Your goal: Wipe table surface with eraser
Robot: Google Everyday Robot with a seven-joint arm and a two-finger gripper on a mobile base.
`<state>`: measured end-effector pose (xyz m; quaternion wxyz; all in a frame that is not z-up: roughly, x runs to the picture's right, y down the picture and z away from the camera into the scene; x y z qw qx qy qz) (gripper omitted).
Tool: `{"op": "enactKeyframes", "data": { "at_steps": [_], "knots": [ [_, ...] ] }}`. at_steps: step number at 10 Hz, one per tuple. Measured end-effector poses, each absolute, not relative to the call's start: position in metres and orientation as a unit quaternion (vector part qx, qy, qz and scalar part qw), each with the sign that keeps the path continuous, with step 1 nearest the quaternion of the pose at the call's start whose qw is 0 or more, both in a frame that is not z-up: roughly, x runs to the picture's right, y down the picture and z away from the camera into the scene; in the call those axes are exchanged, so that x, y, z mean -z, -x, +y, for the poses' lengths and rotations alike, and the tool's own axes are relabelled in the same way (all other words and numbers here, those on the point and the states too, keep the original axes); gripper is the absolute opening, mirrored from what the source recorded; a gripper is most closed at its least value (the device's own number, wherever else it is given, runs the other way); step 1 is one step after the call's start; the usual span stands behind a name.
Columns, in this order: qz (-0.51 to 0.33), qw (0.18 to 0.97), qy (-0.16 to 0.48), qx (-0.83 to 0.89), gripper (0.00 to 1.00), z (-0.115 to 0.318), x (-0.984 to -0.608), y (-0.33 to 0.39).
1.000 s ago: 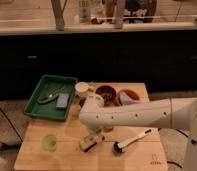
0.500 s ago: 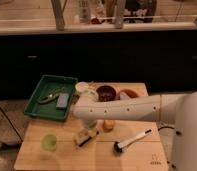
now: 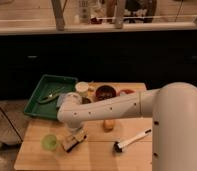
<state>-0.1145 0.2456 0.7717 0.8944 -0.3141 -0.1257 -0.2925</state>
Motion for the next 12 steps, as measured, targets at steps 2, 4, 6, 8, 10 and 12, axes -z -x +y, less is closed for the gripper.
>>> {"op": "enactKeyframes", "data": {
  "at_steps": [2,4,6,8,10,12],
  "knots": [
    [-0.115,0.898,0.313,0.288,0.0,0.244,-0.769,0.099],
    [-0.1,0.901,0.311,0.286,0.0,0.239,-0.769,0.062],
    [-0.095,0.904,0.307,0.283,0.0,0.234,-0.773,0.027],
    [-0.096,0.907,0.3,0.281,0.0,0.228,-0.777,0.012],
    [-0.101,0.908,0.292,0.283,0.0,0.222,-0.782,0.016],
    [-0.112,0.909,0.283,0.287,0.0,0.216,-0.788,0.042]
  ]
}}
